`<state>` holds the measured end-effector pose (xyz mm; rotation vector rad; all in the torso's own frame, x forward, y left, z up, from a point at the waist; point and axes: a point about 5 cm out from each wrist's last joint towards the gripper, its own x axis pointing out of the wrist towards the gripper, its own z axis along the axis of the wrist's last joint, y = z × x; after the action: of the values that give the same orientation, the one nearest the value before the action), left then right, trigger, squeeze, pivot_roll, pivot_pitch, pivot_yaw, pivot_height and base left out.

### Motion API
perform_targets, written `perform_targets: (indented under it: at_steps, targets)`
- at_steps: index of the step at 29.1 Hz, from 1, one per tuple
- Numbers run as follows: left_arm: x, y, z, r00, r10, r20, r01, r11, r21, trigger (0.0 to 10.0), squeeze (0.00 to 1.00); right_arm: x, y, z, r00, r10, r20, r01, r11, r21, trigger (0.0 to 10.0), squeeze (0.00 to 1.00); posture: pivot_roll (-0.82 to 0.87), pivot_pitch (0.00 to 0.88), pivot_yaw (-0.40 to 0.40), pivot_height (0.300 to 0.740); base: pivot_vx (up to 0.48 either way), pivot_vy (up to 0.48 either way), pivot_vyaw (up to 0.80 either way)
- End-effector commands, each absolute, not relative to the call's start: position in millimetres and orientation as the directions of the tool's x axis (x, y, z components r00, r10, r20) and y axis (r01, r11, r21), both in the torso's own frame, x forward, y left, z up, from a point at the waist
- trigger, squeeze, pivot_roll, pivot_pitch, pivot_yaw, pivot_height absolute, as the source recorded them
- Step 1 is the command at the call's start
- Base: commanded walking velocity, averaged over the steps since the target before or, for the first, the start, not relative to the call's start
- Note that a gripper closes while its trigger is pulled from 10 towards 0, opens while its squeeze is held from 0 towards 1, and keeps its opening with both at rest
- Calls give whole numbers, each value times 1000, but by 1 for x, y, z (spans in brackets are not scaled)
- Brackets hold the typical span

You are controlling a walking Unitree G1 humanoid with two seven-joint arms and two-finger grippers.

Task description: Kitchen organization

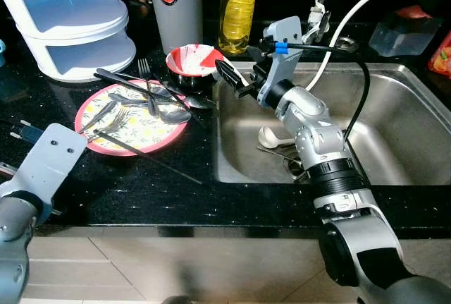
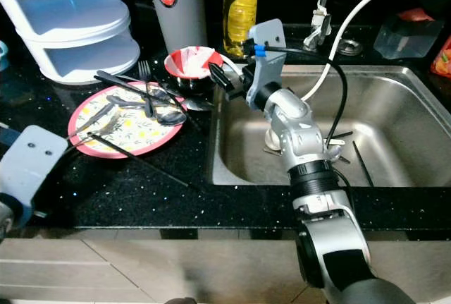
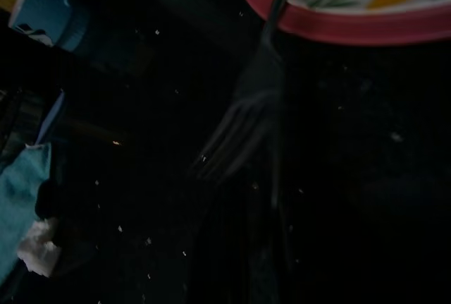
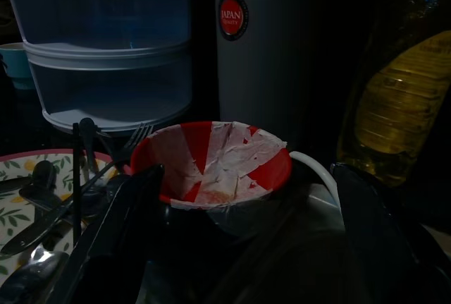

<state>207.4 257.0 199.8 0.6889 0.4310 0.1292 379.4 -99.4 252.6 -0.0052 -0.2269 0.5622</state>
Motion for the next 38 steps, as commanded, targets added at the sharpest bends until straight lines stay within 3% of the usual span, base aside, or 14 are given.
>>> perform_targets:
  at_steps: [1,12,13,14,15,16,20,23,26,28,29,33,35,38]
  targets:
    - [208,259,185,874,251,-415,81,767,636,0,0,380,-102,256,825,521,219,-518,852,-75,10000,0,257,0,8,740,0,0,0]
    - [236,238,220,982,141,-127,15,611,792,0,0,379,-105,254,833,508,218,-506,860,-70,10000,0,241,0,11,740,0,0,0]
    - [240,235,226,988,129,-85,-10,602,799,3647,0,379,-105,254,833,508,218,-506,860,-69,10000,0,241,0,11,740,0,0,0]
    - [245,231,232,993,108,-45,-28,594,804,4392,0,379,-105,254,834,507,218,-506,860,-69,10000,0,233,0,13,740,0,0,0]
    - [251,223,239,998,70,-2,-40,591,806,8784,0,379,-104,255,834,507,220,-505,860,-67,10000,0,230,0,10,740,0,0,0]
    - [257,213,244,999,17,29,-33,592,805,10000,0,380,-104,255,835,505,220,-504,861,-67,10000,0,229,0,9,740,0,0,0]
    - [266,190,251,992,-101,76,-4,578,816,10000,0,380,-104,255,836,502,221,-500,863,-66,10000,0,226,0,9,740,0,0,0]
    - [281,135,261,940,-304,157,54,585,810,10000,0,381,-105,256,843,487,227,-487,871,-61,10000,0,214,0,11,740,0,0,0]
    - [288,79,250,875,-467,125,216,609,763,10000,0,388,-121,261,905,346,246,-345,937,-51,10000,0,196,0,23,740,0,0,0]
    - [287,68,246,860,-498,111,267,624,735,10000,0,390,-128,263,924,287,251,-285,957,-47,10000,0,196,0,23,740,0,0,0]
    - [282,52,240,823,-561,83,373,646,666,10000,0,394,-158,269,957,79,278,-74,997,-30,10000,0,175,0,40,740,0,0,0]
    - [280,48,235,809,-584,61,406,632,660,10000,0,394,-183,272,953,-87,291,97,995,-20,10000,0,170,0,44,740,0,0,0]
    - [283,48,229,812,-582,45,402,613,681,10000,0,390,-208,273,921,-243,304,270,962,-46,10000,0,170,0,44,740,0,0,0]
    - [283,48,227,812,-582,39,403,608,684,10000,0,388,-216,274,903,-296,310,330,942,-61,10000,0,163,0,48,740,0,0,0]
